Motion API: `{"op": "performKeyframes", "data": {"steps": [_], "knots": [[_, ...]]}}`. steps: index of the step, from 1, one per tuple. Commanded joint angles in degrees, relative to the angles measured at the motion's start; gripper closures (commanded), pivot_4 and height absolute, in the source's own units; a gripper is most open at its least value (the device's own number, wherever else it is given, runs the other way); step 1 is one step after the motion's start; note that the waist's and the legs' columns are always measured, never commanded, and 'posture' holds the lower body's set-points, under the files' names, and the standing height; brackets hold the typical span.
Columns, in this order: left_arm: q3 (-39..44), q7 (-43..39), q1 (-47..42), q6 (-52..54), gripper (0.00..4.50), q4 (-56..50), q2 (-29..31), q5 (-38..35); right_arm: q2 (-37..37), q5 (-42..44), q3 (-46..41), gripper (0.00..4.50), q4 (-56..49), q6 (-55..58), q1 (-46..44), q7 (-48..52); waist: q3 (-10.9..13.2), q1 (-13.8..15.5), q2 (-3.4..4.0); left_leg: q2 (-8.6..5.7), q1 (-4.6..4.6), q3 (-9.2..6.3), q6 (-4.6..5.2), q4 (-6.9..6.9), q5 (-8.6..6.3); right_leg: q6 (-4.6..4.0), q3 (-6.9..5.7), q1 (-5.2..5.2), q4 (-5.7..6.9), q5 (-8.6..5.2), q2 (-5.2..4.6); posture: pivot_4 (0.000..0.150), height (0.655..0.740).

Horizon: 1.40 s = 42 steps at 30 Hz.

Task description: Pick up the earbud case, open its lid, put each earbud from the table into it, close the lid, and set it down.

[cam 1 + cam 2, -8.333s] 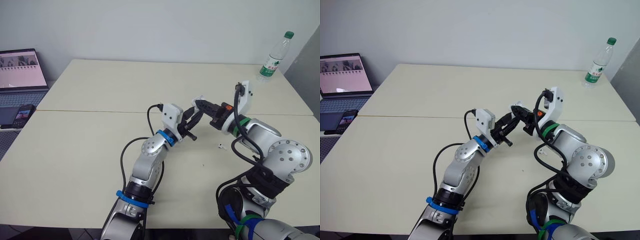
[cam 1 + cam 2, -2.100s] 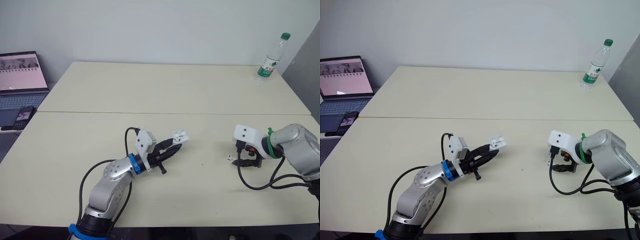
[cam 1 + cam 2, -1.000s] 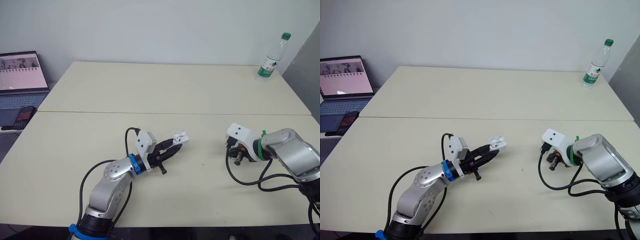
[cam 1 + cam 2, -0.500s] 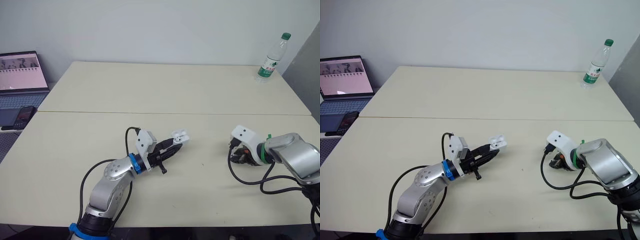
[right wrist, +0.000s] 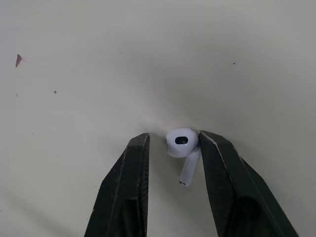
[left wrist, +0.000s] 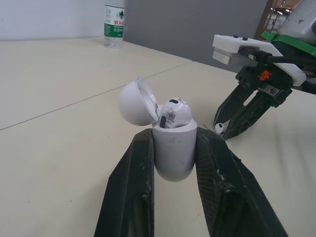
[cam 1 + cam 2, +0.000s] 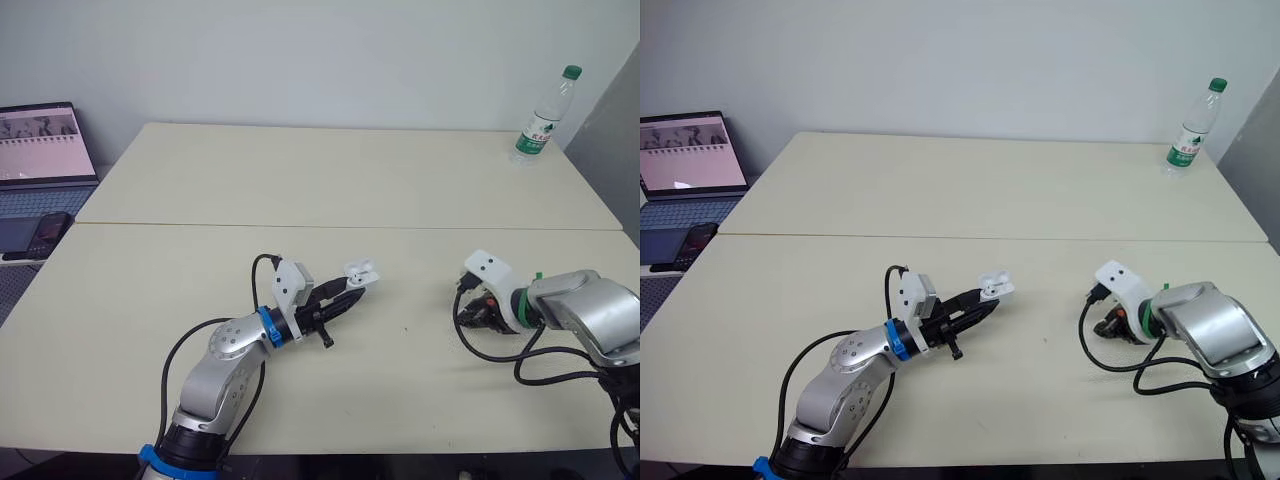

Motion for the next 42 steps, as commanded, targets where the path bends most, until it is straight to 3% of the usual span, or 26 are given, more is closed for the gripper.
{"op": "performKeyframes", "data": {"steps": [1, 8, 11, 13, 20, 23, 25, 28, 36, 42], "knots": [[-0.3, -0.1, -0.3, -1.1, 3.72, -1.6, -0.2, -0.2, -0.8, 0.7, -1.2, 2.93, -0.1, -0.5, -0.7, -0.8, 0.0, 0.0, 0.00, 0.00, 0.00, -0.01, 0.00, 0.00, 0.00, 0.00, 0.00, 0.00, 0.00, 0.00, 0.00, 0.150, 0.7362], [-0.3, -0.1, -0.2, -1.0, 3.72, -1.7, -0.2, -0.3, -1.1, 1.4, -1.4, 2.93, -0.1, -0.5, -0.6, -1.4, 0.0, 0.0, 0.00, 0.01, 0.00, -0.01, 0.00, -0.01, 0.00, 0.01, 0.00, 0.00, 0.00, -0.01, 0.00, 0.150, 0.7362], [-0.2, -0.1, -0.2, -1.0, 3.72, -1.7, -0.2, -0.3, -1.2, 1.7, -1.3, 3.42, -0.1, -0.8, -0.7, -1.5, 0.0, 0.0, 0.00, 0.01, 0.00, -0.01, 0.00, -0.01, 0.00, 0.01, 0.00, 0.00, 0.00, -0.01, 0.00, 0.150, 0.7362], [-0.2, -0.1, -0.2, -1.0, 3.72, -1.7, -0.1, -0.3, -1.3, 1.9, -1.1, 4.07, -0.1, -1.1, -0.7, -1.4, 0.0, 0.0, 0.00, 0.01, 0.00, -0.02, 0.00, -0.01, 0.00, 0.01, 0.00, 0.00, 0.00, -0.01, 0.01, 0.150, 0.7362], [0.0, -0.1, -0.2, -1.0, 3.72, -1.7, 0.0, -0.3, -4.9, 3.6, -0.4, 4.10, -2.6, -5.7, 0.6, 2.4, 0.0, 0.0, 0.00, 0.01, -0.01, -0.01, 0.00, -0.01, 0.00, 0.02, 0.00, 0.00, -0.01, -0.01, 0.00, 0.150, 0.7362], [-0.1, 0.0, -0.2, -1.0, 3.72, -1.7, -0.1, -0.2, -12.2, 1.8, 1.2, 4.10, -4.9, -19.4, 4.9, 9.9, 0.0, 0.0, -0.01, 0.00, -0.02, -0.03, 0.01, -0.04, -0.01, 0.08, -0.03, -0.01, -0.05, -0.05, 0.00, 0.150, 0.7362], [-0.2, 0.0, -0.2, -1.0, 3.72, -1.7, -0.1, -0.2, -20.4, -3.9, 2.6, 4.10, -3.1, -37.5, 10.4, 17.0, 0.0, 0.3, 0.01, -0.02, -0.05, -0.05, 0.01, -0.05, -0.01, 0.14, -0.04, -0.01, -0.08, -0.08, -0.01, 0.150, 0.7362], [-0.2, 0.0, -0.2, -1.0, 3.72, -1.8, -0.1, -0.2, -25.1, -4.9, -0.3, 4.10, 2.2, -58.1, 16.3, 25.6, 0.0, 0.1, -0.03, -0.06, -0.02, 0.02, 0.00, -0.06, -0.02, 0.41, -0.06, 0.01, -0.12, -0.25, -0.06, 0.150, 0.7362], [-0.1, 0.3, 0.2, -0.9, 3.72, -2.3, 0.0, -0.3, -21.9, -7.8, -1.9, 4.10, 19.9, -91.9, 18.3, 35.9, 0.0, -0.2, -0.06, 0.05, 0.40, 0.02, 0.01, -0.02, 0.00, 0.37, 0.00, 0.33, 0.00, -0.24, -0.01, 0.150, 0.7362], [0.1, 0.6, 0.4, -0.8, 3.72, -2.6, 0.1, -0.2, -17.8, -10.9, -0.3, 4.10, 26.5, -99.9, 15.0, 39.0, 0.0, 0.0, -0.03, 0.01, 0.41, 0.07, 0.01, -0.02, 0.00, 0.34, 0.03, 0.36, 0.00, -0.23, -0.01, 0.150, 0.7362]]}}
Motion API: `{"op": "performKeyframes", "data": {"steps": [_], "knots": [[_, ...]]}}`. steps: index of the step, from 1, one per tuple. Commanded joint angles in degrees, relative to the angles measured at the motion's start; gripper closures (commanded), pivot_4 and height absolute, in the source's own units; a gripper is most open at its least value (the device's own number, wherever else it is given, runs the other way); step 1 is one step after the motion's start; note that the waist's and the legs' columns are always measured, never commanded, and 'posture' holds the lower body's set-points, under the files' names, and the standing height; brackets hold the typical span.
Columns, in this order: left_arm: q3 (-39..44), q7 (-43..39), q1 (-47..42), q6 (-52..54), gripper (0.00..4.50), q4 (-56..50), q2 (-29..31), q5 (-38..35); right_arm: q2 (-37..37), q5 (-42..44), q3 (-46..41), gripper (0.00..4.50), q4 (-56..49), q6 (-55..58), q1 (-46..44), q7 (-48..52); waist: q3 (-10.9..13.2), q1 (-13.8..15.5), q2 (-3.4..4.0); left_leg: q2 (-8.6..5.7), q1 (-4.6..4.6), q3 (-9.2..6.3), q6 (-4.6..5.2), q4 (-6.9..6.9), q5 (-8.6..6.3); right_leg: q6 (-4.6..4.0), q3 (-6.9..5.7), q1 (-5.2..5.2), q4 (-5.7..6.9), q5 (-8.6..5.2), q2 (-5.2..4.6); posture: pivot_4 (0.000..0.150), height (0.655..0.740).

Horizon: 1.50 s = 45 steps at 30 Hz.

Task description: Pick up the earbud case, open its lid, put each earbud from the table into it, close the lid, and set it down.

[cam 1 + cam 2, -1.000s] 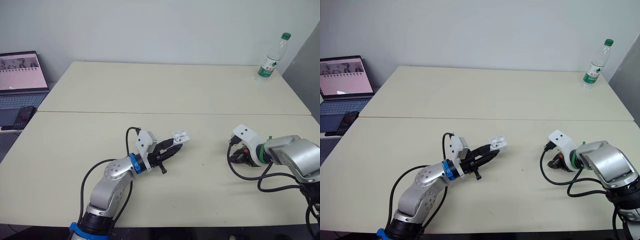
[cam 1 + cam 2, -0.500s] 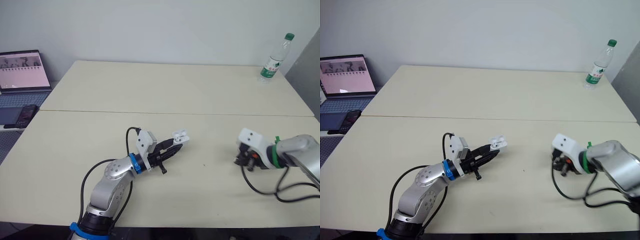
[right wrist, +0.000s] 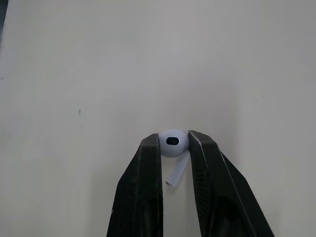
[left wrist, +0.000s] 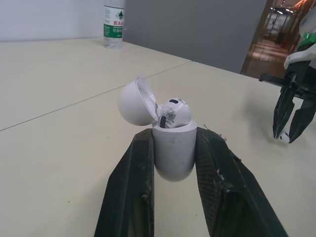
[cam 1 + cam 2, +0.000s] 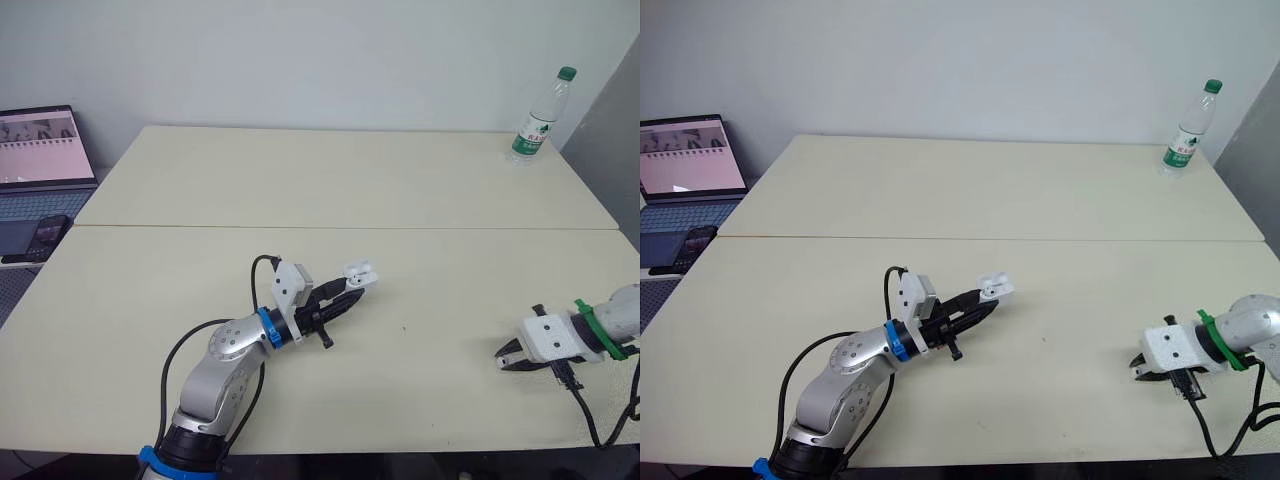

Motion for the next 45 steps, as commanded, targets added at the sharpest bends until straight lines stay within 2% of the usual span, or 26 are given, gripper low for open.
{"op": "performKeyframes", "data": {"steps": [1, 5, 12, 16, 22, 27, 29, 38, 41, 45], "knots": [[0.1, 0.3, 0.0, -0.7, 3.72, -2.6, 0.1, -0.2, 0.7, -1.8, -0.3, 4.10, 2.6, -3.8, -1.9, 1.6, 0.0, 0.1, 0.00, 0.00, -0.01, -0.01, 0.00, 0.00, 0.00, -0.25, 0.00, 0.00, 0.00, 0.15, -0.01, 0.150, 0.7362], [0.1, 0.4, 0.0, -0.8, 3.72, -2.6, 0.1, -0.3, 1.5, -2.6, -0.5, 4.10, 3.5, -3.8, -2.2, 2.1, 0.0, 0.1, 0.00, -0.01, -0.01, -0.03, 0.00, 0.00, 0.00, -0.27, 0.01, 0.02, -0.01, 0.16, -0.09, 0.150, 0.7362], [-0.1, 0.4, -0.2, -0.9, 3.72, -2.4, 0.2, -0.3, 0.5, -2.2, -2.6, 1.56, 0.9, -1.8, -0.7, 1.4, 0.0, 0.1, 0.01, 0.00, 0.01, -0.05, 0.00, 0.00, 0.00, -0.27, 0.01, 0.04, 0.01, 0.16, -0.09, 0.150, 0.7362], [-0.2, 0.3, -0.2, -0.9, 3.72, -2.3, 0.2, -0.4, -2.9, -5.0, -5.0, 0.14, -6.6, 8.8, 2.1, -1.9, 0.0, 0.1, 0.06, -0.01, -0.01, -0.07, -0.01, 0.00, 0.00, -0.27, 0.01, 0.04, 0.01, 0.16, -0.13, 0.150, 0.7362], [-0.3, 0.1, -0.4, -1.0, 3.72, -2.0, 0.1, -0.6, -7.6, -8.7, -7.0, 0.14, -24.5, 37.6, 7.3, -5.6, 0.0, 0.1, 0.07, 0.02, 0.01, -0.13, -0.01, 0.01, 0.00, -0.27, 0.01, 0.05, 0.02, 0.16, -0.24, 0.150, 0.7362], [-0.6, -0.2, -1.0, -1.2, 3.72, -1.5, -0.3, -0.5, -5.4, -12.8, -2.1, 0.14, -30.6, 54.3, 2.5, -8.3, 0.0, 0.1, 0.07, -0.01, 0.01, -0.11, -0.03, 0.03, 0.01, -0.24, -0.01, 0.05, 0.02, 0.15, -0.25, 0.150, 0.7362], [-0.6, -0.4, -1.2, -1.3, 3.72, -1.2, -0.3, -0.4, -4.7, -13.9, 0.0, 0.14, -31.6, 57.9, 0.8, -8.7, 0.0, 0.1, 0.07, -0.03, 0.00, -0.10, -0.02, 0.04, 0.01, -0.25, -0.02, 0.05, 0.00, 0.15, -0.25, 0.150, 0.7362], [-0.4, -0.5, -1.2, -1.2, 3.72, -1.4, -0.2, -0.2, -3.4, -15.4, 4.4, 0.14, -32.9, 60.0, -1.0, -9.3, 0.0, 0.2, 0.07, -0.04, -0.11, -0.11, -0.02, 0.02, 0.00, -0.27, -0.05, -0.04, -0.03, 0.13, -0.24, 0.150, 0.7362], [-0.4, -0.5, -1.1, -1.2, 3.72, -1.5, -0.2, -0.2, -2.9, -15.8, 5.2, 0.69, -32.6, 60.3, -1.8, -9.3, 0.0, 0.1, 0.07, -0.04, -0.09, -0.09, -0.02, 0.03, 0.00, -0.24, -0.07, -0.03, -0.02, 0.13, -0.23, 0.150, 0.7362], [-0.4, -0.4, -0.9, -1.2, 3.72, -1.7, -0.1, -0.1, -2.8, -15.8, 6.1, 2.20, -32.0, 60.4, -3.2, -8.8, 0.0, 0.1, 0.06, -0.03, -0.08, -0.09, -0.02, 0.03, 0.00, -0.23, -0.08, -0.03, -0.02, 0.12, -0.21, 0.150, 0.7362]]}}
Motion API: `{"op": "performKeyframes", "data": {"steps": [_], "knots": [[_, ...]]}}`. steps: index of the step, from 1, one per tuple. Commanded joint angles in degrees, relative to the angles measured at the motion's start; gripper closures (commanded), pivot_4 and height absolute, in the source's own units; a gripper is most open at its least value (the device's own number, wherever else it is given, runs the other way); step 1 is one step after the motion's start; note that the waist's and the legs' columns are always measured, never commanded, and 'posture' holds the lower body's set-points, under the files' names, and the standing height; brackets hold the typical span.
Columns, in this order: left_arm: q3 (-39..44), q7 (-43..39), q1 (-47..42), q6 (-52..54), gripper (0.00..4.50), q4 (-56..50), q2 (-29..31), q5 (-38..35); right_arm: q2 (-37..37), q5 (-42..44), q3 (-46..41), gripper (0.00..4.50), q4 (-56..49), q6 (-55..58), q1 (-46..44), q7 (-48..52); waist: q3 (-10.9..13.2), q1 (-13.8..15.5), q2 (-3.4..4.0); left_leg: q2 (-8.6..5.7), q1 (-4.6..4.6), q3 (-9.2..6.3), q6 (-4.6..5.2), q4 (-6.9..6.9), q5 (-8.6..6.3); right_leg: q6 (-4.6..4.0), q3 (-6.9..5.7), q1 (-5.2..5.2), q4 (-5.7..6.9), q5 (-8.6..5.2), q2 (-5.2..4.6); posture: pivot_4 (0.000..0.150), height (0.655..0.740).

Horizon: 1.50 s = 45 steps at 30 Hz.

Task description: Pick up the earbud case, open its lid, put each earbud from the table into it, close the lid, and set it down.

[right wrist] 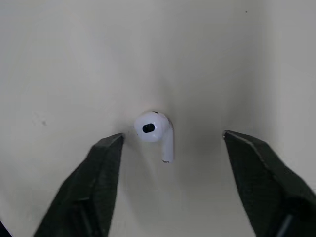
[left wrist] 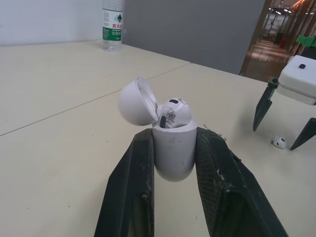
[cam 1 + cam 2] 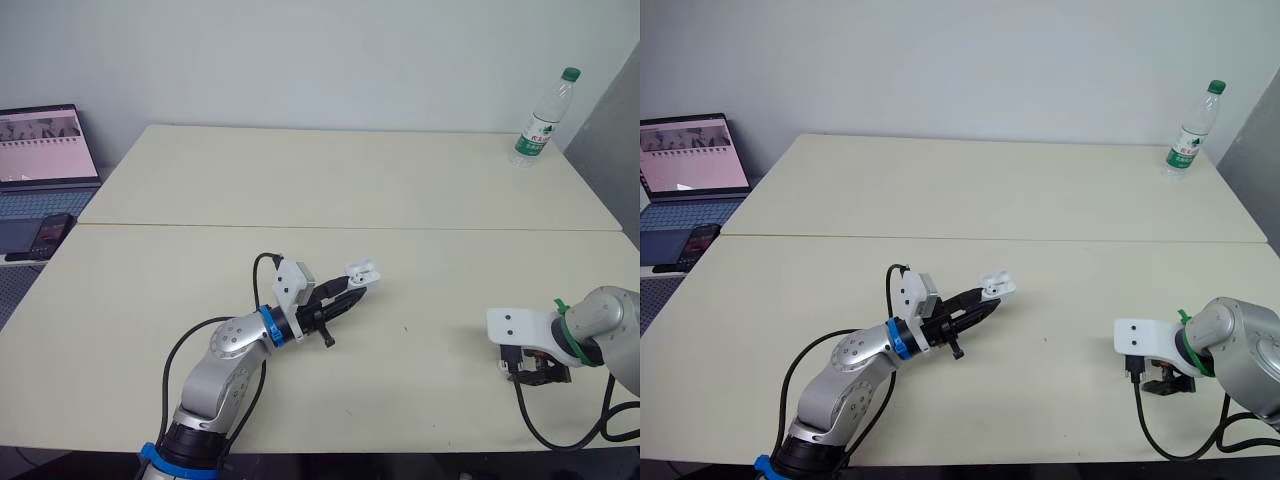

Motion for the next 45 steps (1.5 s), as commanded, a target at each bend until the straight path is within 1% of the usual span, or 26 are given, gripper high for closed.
{"op": "performKeyframes", "data": {"steps": [1, 4, 13, 22, 24, 35, 45], "knots": [[-0.1, 0.0, -0.1, -1.1, 3.72, -1.9, 0.0, -0.1, -0.2, -0.8, 0.1, 2.55, -0.4, 0.3, -1.7, -0.1, 0.0, 0.0, 0.00, 0.00, 0.00, 0.01, 0.00, 0.00, 0.00, -0.01, 0.00, 0.00, 0.00, 0.00, 0.00, 0.150, 0.7362], [-0.1, 0.0, 0.0, -1.2, 3.72, -1.9, -0.1, -0.1, -0.4, -0.6, 0.3, 3.67, -0.3, 0.1, -2.0, 0.1, 0.0, 0.0, 0.00, 0.00, 0.00, 0.00, 0.00, 0.00, 0.00, -0.01, 0.00, 0.00, 0.00, 0.00, 0.00, 0.150, 0.7362], [-0.1, 0.1, 0.0, -1.4, 3.72, -1.7, -0.2, 0.1, -0.8, -0.2, 0.4, 3.67, -1.0, 0.2, -2.1, 1.0, 0.0, 0.0, 0.00, -0.01, -0.02, -0.01, 0.00, 0.00, 0.00, -0.03, 0.00, -0.01, 0.00, 0.01, 0.00, 0.150, 0.7362], [-0.1, 0.1, 0.1, -1.5, 3.72, -1.7, -0.4, 0.3, -0.1, -0.3, 1.3, 3.67, -1.1, 2.9, -3.6, 1.1, 0.0, 0.0, 0.00, 0.00, -0.02, -0.01, 0.00, 0.00, 0.00, -0.03, 0.00, -0.01, 0.00, 0.01, 0.00, 0.150, 0.7362], [-0.1, 0.0, 0.1, -1.6, 3.72, -1.6, -0.4, 0.3, -0.2, 0.0, 1.3, 3.32, -1.2, 3.8, -3.6, 1.0, 0.0, 0.0, 0.00, -0.01, -0.02, -0.01, 0.00, 0.00, 0.00, -0.03, 0.00, -0.01, 0.00, 0.01, 0.00, 0.150, 0.7362], [-0.1, 0.0, 0.2, -1.5, 3.72, -1.8, -0.3, 0.3, 2.3, 2.6, 2.2, 3.32, -2.7, 11.9, -6.1, 0.0, 0.0, 0.0, 0.00, 0.00, -0.02, -0.02, 0.00, 0.00, 0.00, -0.04, 0.00, -0.01, 0.00, 0.02, 0.00, 0.150, 0.7362], [0.0, 0.0, 0.6, -1.2, 3.72, -2.2, 0.0, 0.2, 2.3, 3.7, 3.4, 3.32, -2.7, 14.1, -6.9, -1.7, 0.0, 0.0, 0.00, 0.00, -0.04, -0.02, 0.00, -0.01, 0.00, -0.04, 0.00, -0.03, 0.00, 0.01, 0.00, 0.150, 0.7362]]}}
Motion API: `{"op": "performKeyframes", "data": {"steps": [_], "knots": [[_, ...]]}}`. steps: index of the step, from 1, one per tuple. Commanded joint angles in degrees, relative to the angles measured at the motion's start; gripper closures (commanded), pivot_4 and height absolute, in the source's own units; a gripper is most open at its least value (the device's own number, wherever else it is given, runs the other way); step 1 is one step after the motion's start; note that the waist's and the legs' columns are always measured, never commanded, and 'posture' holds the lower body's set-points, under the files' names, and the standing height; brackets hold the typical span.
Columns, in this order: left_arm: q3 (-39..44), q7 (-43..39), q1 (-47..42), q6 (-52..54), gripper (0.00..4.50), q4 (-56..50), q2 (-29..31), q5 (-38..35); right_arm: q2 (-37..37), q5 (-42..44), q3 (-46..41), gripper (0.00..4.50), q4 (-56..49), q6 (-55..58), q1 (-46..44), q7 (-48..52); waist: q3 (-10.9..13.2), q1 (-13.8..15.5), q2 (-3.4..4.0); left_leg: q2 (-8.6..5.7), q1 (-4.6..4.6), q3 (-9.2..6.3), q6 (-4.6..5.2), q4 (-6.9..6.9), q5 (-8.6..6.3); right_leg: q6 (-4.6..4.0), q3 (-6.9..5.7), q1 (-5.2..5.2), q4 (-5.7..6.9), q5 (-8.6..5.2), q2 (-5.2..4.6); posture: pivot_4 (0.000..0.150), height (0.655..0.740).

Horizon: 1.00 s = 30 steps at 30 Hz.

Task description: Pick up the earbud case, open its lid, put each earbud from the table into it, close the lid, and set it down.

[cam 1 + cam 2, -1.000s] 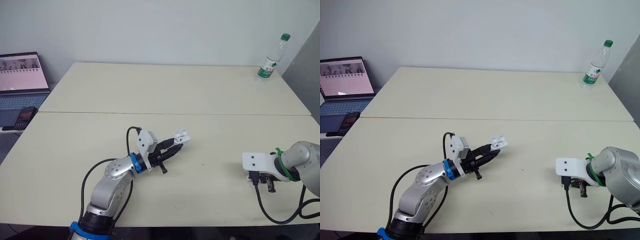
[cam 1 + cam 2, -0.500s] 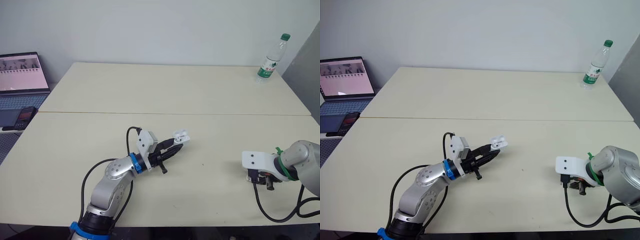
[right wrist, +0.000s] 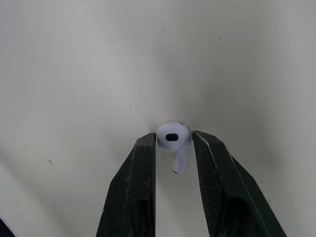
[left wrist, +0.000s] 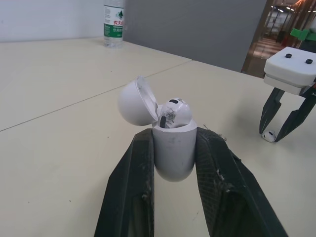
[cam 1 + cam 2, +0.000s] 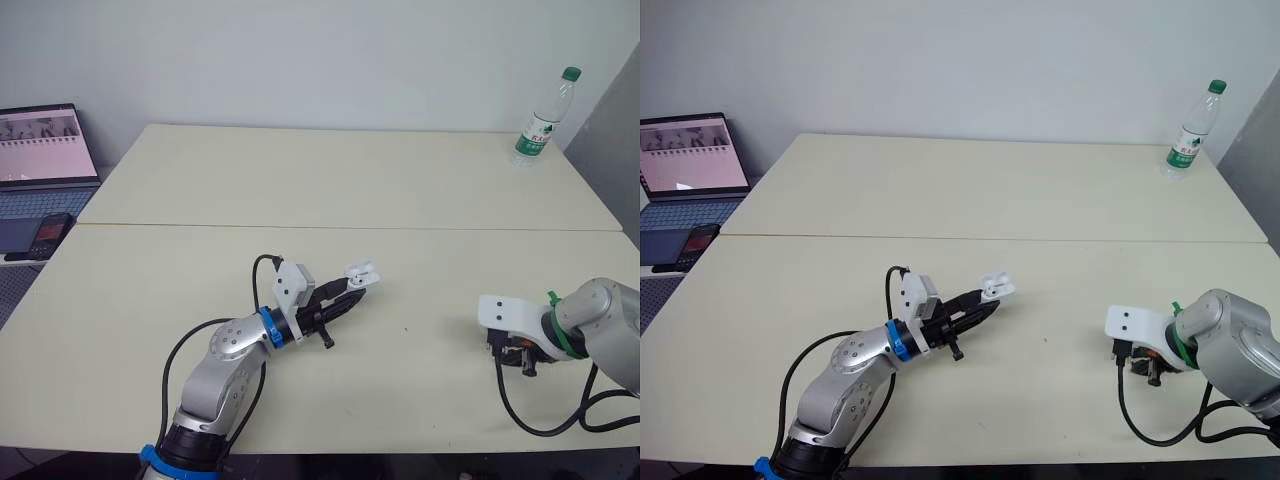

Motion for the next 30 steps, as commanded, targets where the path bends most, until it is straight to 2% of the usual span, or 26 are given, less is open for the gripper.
{"op": "performKeyframes", "data": {"steps": [1, 8, 12, 20, 24, 30], "knots": [[0.0, 0.0, 0.0, -1.0, 3.72, -2.3, 0.0, -0.4, -0.6, 1.0, -0.2, 3.32, -1.6, 0.5, -0.7, -0.4, 0.0, 0.0, 0.00, 0.00, 0.00, 0.00, 0.00, 0.00, 0.00, 0.00, 0.00, 0.00, 0.00, 0.00, 0.00, 0.150, 0.7362], [0.0, -0.1, 0.0, -0.9, 3.72, -2.3, 0.1, -0.4, -0.9, 1.8, 0.0, 3.32, -2.0, 0.9, -0.9, -0.9, 0.0, 0.0, 0.00, 0.00, 0.00, 0.00, 0.00, 0.00, 0.00, 0.01, -0.02, 0.00, 0.00, -0.01, 0.00, 0.150, 0.7362], [0.0, 0.0, 0.2, -0.8, 3.72, -2.5, 0.2, -0.4, -0.9, 2.2, 0.2, 4.06, -1.9, 0.8, -1.0, -1.4, 0.0, 0.0, 0.00, 0.00, 0.00, 0.00, 0.00, 0.00, 0.00, 0.01, -0.01, 0.00, 0.00, -0.01, 0.00, 0.150, 0.7362], [0.0, 0.1, 0.3, -0.6, 3.72, -2.9, 0.1, -0.6, -0.5, 2.8, -1.3, 4.06, -1.7, 0.0, -1.4, -2.2, 0.0, 0.0, 0.00, 0.00, 0.00, 0.00, 0.00, 0.00, 0.00, 0.03, -0.01, 0.00, 0.00, -0.02, 0.00, 0.150, 0.7362], [-0.4, 0.4, -0.3, -0.2, 3.72, -3.3, -0.3, -0.7, 4.0, 6.1, -6.9, 4.06, -2.0, 1.8, -3.4, -5.1, 0.0, -0.1, -0.01, 0.01, 0.01, 0.02, 0.00, 0.00, 0.00, 0.03, -0.01, 0.00, 0.00, -0.02, 0.01, 0.150, 0.7362], [-0.7, 0.4, -3.5, -0.4, 3.72, -3.1, 0.2, 0.5, 18.8, 14.9, -23.5, 4.06, -3.4, 2.9, -3.5, -13.2, 0.0, 0.0, -0.05, 0.01, -0.09, -0.14, 0.00, 0.01, 0.00, -0.01, 0.03, 0.00, 0.00, 0.01, 0.23, 0.150, 0.7362]]}}
